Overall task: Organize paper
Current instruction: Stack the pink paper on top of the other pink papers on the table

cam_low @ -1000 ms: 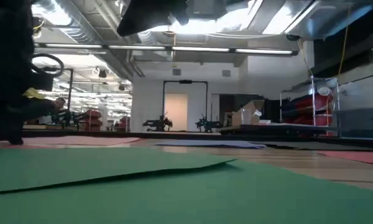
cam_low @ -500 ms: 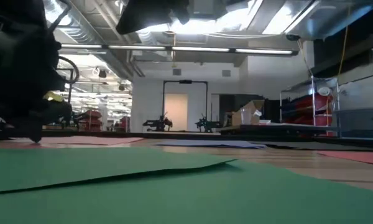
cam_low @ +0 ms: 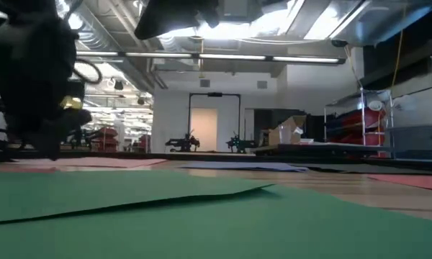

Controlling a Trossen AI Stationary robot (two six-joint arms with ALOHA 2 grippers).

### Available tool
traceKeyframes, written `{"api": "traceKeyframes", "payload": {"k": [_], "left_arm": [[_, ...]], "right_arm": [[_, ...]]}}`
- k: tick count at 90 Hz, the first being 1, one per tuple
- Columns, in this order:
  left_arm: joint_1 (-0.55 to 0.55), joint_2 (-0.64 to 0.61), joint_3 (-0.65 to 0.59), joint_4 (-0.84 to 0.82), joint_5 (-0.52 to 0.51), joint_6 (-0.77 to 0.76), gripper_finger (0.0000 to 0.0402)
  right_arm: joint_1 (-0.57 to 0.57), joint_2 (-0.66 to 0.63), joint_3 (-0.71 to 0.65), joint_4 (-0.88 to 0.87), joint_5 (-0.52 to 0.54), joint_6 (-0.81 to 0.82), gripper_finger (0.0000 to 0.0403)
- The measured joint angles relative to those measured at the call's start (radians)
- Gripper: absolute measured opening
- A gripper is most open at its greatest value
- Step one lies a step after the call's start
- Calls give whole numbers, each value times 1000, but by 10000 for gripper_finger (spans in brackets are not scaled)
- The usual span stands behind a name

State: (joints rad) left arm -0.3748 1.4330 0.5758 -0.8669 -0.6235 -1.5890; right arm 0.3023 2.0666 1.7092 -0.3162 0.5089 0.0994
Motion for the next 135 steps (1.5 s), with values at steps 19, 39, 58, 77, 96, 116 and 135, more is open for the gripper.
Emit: {"api": "traceKeyframes", "payload": {"k": [19,39,58,77,96,116,135], "left_arm": [[42,0,-11,64,-38,49,0],[82,0,-43,257,-16,158,0],[129,-1,-72,258,-18,174,0],[130,-1,-72,266,-17,195,0],[170,-1,-72,287,-16,245,0],[206,-1,-73,329,-16,315,0],[227,-1,-73,340,-13,351,0]], "right_arm": [[0,0,0,0,0,0,0],[0,0,0,0,-3,6,0],[6,0,0,0,-3,6,0],[6,0,0,0,-4,6,0],[6,0,0,0,-3,6,0],[6,0,0,1,-3,7,0],[6,0,0,1,-3,7,0]]}}
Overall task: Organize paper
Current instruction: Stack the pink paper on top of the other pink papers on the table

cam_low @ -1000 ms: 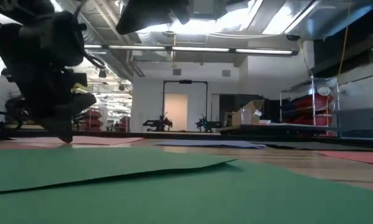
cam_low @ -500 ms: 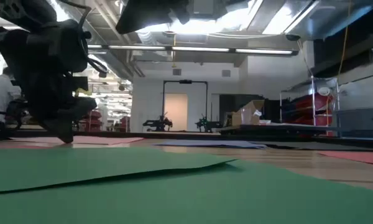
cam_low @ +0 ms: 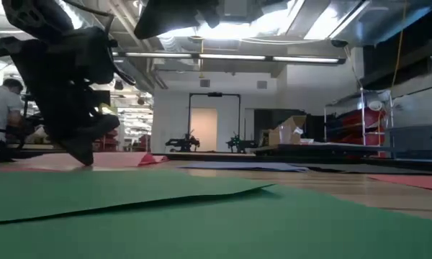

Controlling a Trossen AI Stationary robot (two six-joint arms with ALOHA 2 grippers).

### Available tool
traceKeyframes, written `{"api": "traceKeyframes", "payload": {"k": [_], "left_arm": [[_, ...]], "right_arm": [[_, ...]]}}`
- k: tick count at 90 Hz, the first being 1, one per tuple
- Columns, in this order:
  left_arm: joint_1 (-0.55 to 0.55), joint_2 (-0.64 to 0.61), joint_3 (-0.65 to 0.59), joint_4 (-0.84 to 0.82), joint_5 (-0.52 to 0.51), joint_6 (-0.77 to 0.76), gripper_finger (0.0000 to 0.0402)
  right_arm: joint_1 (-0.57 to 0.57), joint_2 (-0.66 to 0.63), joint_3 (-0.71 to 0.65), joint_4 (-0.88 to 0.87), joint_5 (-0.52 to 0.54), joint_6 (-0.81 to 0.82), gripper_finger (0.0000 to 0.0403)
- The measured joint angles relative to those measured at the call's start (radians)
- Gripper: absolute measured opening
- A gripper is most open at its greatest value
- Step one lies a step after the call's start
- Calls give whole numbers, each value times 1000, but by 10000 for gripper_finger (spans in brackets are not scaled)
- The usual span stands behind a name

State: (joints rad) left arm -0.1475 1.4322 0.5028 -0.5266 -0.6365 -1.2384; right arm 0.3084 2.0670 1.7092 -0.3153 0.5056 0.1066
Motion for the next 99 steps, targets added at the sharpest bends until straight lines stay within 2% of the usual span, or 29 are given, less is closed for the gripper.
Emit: {"api": "traceKeyframes", "payload": {"k": [27,83,99], "left_arm": [[-57,0,17,-13,29,5,0],[-56,-13,18,-73,14,-72,0],[-58,-40,37,-159,14,-81,0]], "right_arm": [[0,0,0,0,0,0,0],[0,0,0,0,0,0,0],[0,0,0,0,0,-1,0]]}}
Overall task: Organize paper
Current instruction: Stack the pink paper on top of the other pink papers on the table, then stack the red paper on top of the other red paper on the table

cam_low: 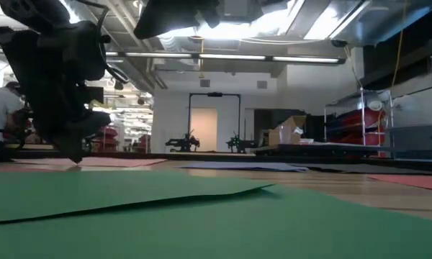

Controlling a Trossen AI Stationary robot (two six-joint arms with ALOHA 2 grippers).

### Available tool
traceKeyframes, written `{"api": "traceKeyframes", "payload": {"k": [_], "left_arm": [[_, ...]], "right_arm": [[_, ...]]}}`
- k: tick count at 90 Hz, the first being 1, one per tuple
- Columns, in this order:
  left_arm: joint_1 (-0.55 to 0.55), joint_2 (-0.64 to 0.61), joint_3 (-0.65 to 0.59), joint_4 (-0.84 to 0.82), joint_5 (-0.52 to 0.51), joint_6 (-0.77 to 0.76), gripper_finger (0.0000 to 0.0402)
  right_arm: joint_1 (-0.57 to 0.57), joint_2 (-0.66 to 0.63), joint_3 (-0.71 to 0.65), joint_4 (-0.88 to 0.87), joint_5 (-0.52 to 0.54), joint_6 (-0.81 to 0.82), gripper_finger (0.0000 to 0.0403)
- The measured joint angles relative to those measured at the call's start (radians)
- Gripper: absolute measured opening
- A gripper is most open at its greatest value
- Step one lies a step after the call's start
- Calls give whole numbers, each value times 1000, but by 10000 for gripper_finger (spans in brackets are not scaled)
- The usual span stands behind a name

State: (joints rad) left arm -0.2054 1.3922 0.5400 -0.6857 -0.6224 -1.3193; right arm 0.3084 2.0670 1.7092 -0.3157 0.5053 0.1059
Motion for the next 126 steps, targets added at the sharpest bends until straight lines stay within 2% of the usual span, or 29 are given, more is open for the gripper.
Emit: {"api": "traceKeyframes", "payload": {"k": [26,50,91,110,126], "left_arm": [[0,-47,40,-117,-29,5,0],[-60,-55,43,-109,74,53,0],[-78,-55,-43,-79,96,9,0],[-146,-55,2,-57,92,19,0],[-244,-55,59,-56,64,12,0]], "right_arm": [[0,0,0,3,0,0,0],[0,0,0,-1,0,0,0],[13,0,0,-1,0,0,0],[13,0,0,-19,-52,-10,0],[33,0,0,-112,-79,-13,0]]}}
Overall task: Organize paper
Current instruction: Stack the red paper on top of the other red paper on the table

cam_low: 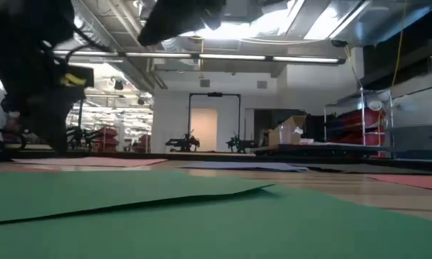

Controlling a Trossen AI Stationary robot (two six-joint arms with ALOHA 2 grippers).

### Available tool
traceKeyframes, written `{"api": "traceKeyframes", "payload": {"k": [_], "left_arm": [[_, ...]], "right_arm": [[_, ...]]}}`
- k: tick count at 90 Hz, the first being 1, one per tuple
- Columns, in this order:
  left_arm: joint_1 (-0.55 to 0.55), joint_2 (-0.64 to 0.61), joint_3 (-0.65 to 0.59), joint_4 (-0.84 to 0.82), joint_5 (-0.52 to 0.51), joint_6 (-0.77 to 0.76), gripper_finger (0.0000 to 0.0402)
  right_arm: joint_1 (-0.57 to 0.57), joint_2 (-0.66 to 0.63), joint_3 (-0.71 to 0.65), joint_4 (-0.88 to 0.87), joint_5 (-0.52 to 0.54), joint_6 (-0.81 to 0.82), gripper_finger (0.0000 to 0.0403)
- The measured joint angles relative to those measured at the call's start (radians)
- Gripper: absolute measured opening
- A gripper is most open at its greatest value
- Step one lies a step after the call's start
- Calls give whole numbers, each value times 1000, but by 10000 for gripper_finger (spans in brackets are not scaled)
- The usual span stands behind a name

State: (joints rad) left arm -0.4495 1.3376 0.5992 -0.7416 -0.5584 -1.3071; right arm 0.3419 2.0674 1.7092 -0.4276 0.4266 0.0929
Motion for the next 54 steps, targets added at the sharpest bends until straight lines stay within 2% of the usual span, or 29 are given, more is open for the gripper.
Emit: {"api": "traceKeyframes", "payload": {"k": [15,36,54], "left_arm": [[-98,0,36,35,-27,-22,0],[-222,0,38,196,-67,-17,0],[-305,0,38,295,-124,-15,0]], "right_arm": [[57,0,0,-65,-1,4,0],[165,0,0,-94,-1,12,0],[242,0,0,-100,-2,81,0]]}}
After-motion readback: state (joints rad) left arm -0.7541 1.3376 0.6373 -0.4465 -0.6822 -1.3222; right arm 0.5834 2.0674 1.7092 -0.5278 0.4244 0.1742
